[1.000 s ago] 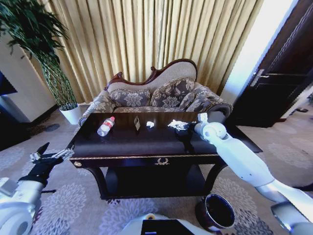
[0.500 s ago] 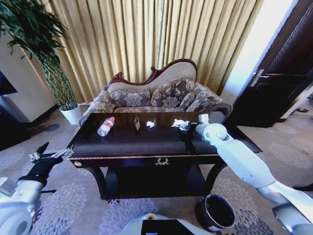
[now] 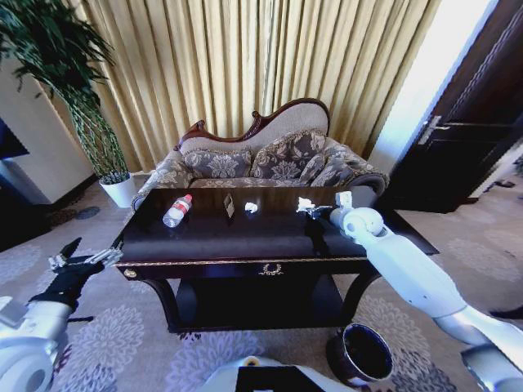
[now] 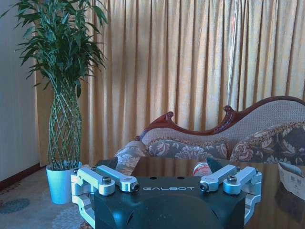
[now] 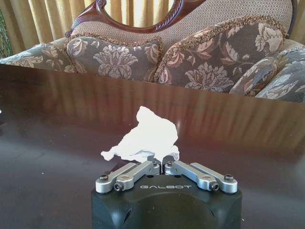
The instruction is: Move to the front of the table and place the trash on the table into the trash bin.
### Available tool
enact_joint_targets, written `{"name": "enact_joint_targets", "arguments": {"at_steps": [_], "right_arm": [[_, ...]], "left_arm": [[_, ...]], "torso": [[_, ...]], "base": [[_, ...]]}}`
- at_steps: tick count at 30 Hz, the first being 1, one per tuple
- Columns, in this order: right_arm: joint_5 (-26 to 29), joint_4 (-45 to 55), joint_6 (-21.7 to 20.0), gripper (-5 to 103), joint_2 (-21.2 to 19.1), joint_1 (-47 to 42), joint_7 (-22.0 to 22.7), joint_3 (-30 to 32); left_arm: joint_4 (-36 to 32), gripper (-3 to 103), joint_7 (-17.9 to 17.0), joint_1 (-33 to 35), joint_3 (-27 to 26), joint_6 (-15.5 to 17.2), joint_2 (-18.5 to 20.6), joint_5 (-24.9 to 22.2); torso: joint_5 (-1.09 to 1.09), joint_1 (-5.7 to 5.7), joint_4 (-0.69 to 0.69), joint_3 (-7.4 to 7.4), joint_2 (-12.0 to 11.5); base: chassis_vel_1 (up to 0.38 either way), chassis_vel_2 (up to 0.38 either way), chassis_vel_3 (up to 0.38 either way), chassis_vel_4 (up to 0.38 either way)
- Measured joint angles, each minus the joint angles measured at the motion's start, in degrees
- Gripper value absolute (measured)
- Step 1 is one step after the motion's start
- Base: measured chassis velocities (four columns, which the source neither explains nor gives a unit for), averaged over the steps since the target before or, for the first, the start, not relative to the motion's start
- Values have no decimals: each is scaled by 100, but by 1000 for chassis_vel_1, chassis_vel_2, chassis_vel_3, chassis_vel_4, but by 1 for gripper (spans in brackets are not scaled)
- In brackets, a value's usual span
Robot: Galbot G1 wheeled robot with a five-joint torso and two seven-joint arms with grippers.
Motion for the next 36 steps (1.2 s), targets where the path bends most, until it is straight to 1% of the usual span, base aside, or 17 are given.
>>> {"name": "enact_joint_targets", "arguments": {"at_steps": [6,11,12,13,14,16,17,18,19,21,23,24,26,27,28,30,36], "right_arm": [[25,122,2,0,-67,-122,-4,108],[61,447,388,0,-104,-489,71,532],[49,663,505,0,-108,-762,120,860],[49,663,505,0,-108,-762,120,860],[-13,852,602,0,-114,-1009,148,1136],[-223,1122,793,0,-133,-1401,153,1538],[-458,1375,972,0,-154,-1785,151,1926],[-458,1375,972,0,-154,-1785,151,1926],[-616,1630,1144,0,-156,-2159,150,2250],[-700,2022,1421,0,-50,-2779,198,2770],[-696,2308,1526,0,112,-3136,273,3144],[-696,2308,1526,0,112,-3136,273,3144],[-753,2578,1561,0,299,-3462,326,3457],[-891,2749,1562,0,435,-3681,332,3639],[-891,2749,1562,0,435,-3681,332,3639],[-1096,2986,1564,0,619,-4060,319,3915],[-1458,3386,1607,0,928,-4885,146,4504]], "left_arm": [[0,100,2,-5,-5,-6,14,-12],[53,100,6,-6,-13,-97,28,-21],[87,100,11,-6,-21,-112,46,-31],[87,100,11,-6,-21,-112,46,-31],[114,100,14,-8,-24,-124,56,-38],[167,100,18,-22,-25,-136,70,-51],[208,100,25,-43,-25,-147,70,-56],[208,100,25,-43,-25,-147,70,-56],[237,100,36,-61,-19,-153,65,-58],[295,100,67,-83,-9,-176,49,-60],[334,100,86,-94,-8,-209,51,-64],[334,100,86,-94,-8,-209,51,-64],[378,100,98,-97,-18,-243,75,-84],[397,100,105,-98,-40,-255,95,-111],[397,100,105,-98,-40,-255,95,-111],[422,100,114,-105,-67,-263,125,-151],[492,100,170,-185,-144,-264,197,-254]], "torso": [[0,0,0,0,0],[0,0,2,0,0],[0,0,1,0,0],[0,0,1,0,0],[-1,0,1,0,0],[1,0,0,0,0],[-1,0,-1,0,0],[-1,0,-1,0,0],[-2,0,-2,-1,0],[1,0,-2,0,0],[0,0,-1,-1,0],[0,0,-1,-1,0],[-1,0,1,-1,0],[-1,0,1,-1,0],[-1,0,1,-1,0],[0,0,1,0,0],[-1,-1,0,-1,1]], "base": [[0,0,0,0],[0,0,0,0],[0,0,0,0],[0,0,0,0],[0,0,0,0],[0,0,0,0],[0,0,0,0],[0,0,0,0],[0,0,0,0],[0,0,0,0],[0,0,0,0],[0,0,0,0],[0,0,0,0],[0,0,0,0],[0,0,0,0],[0,0,0,0],[0,0,0,0]]}}
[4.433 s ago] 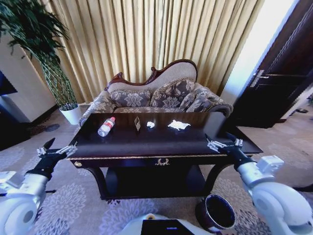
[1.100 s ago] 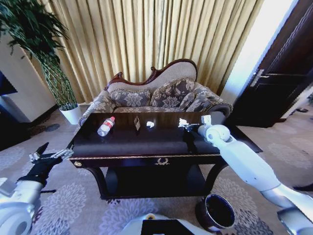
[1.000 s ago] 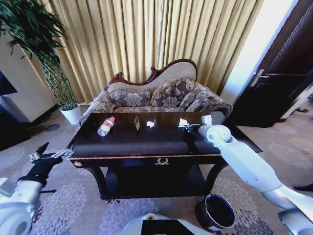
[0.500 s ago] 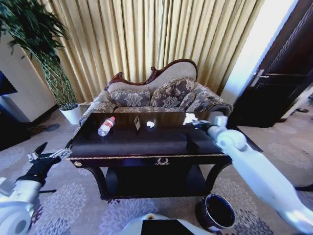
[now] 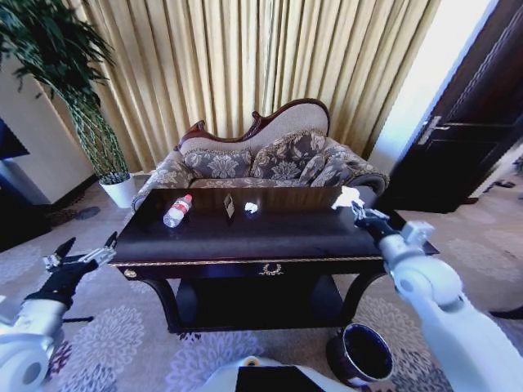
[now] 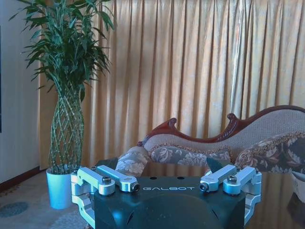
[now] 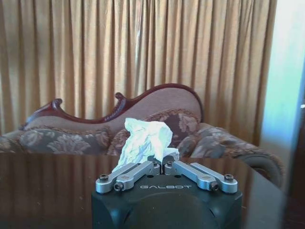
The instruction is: Move to the front of the table and place the trash on the table into the trash bin.
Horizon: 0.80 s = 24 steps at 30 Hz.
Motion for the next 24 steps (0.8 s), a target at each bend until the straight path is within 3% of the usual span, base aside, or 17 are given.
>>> {"name": "enact_joint_targets", "arguments": {"at_steps": [6,24], "right_arm": [[-128,300,39,0,235,-517,-53,339],[-176,530,24,0,391,-559,-53,251]], "left_arm": [[4,100,52,-30,2,13,61,-29],[94,100,262,-139,22,119,130,-13]], "torso": [[0,0,0,1,0],[0,2,0,2,-1]], "base": [[0,0,0,0],[10,-10,-9,9]]}}
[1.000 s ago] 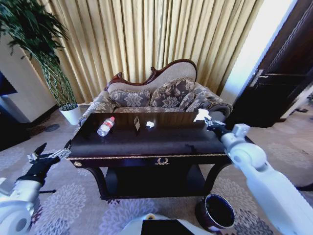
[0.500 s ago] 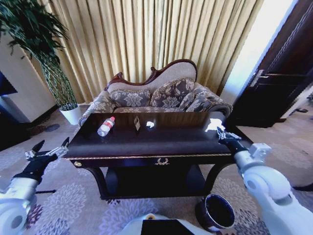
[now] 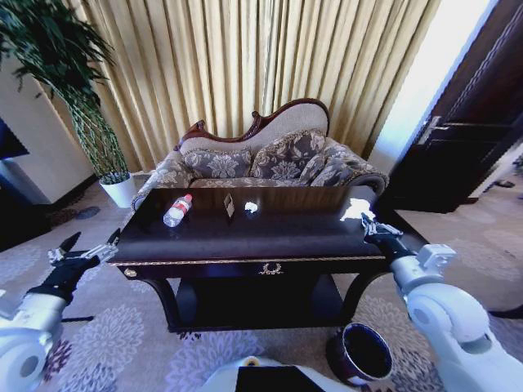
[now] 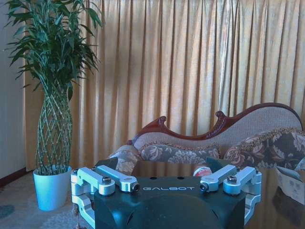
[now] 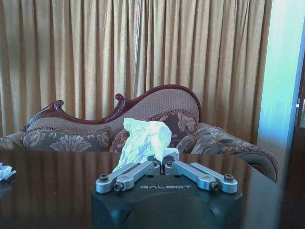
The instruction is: Move to the front of the table and place the trash on the table into the trash bin.
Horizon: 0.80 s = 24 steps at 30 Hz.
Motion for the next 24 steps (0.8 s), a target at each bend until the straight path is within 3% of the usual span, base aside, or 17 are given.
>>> {"name": "enact_joint_targets", "arguments": {"at_steps": [24], "right_arm": [[-68,78,-25,0,89,-49,-3,-54]], "left_arm": [[2,100,15,16,13,15,-26,17]], "torso": [[0,-1,0,0,1]], "base": [[117,-115,-111,117]]}}
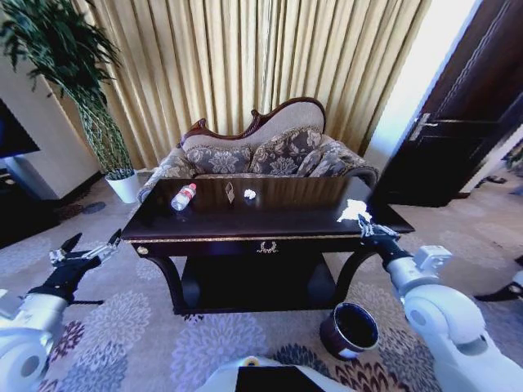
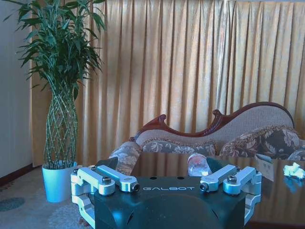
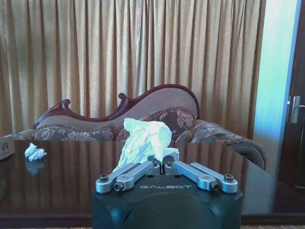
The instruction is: Move to the front of the table and place the trash on the table into the trash bin.
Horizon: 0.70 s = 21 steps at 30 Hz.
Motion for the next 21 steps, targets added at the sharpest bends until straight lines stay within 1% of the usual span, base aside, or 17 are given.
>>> {"name": "enact_joint_targets", "arguments": {"at_steps": [13,18,21], "right_arm": [[-43,47,-5,0,70,-69,0,-4],[-84,-17,-10,0,131,-98,-2,-79],[-94,-363,-275,0,221,-128,-17,-132]], "left_arm": [[19,100,17,-2,7,-19,3,0],[18,100,18,4,10,-21,-6,-1],[19,100,20,5,12,-24,-10,-2]], "torso": [[0,-1,0,0,0],[0,-5,1,-3,3],[-1,-3,0,-1,2]], "base": [[164,-180,-178,168],[104,-108,-97,94],[8,-19,-19,8]]}}
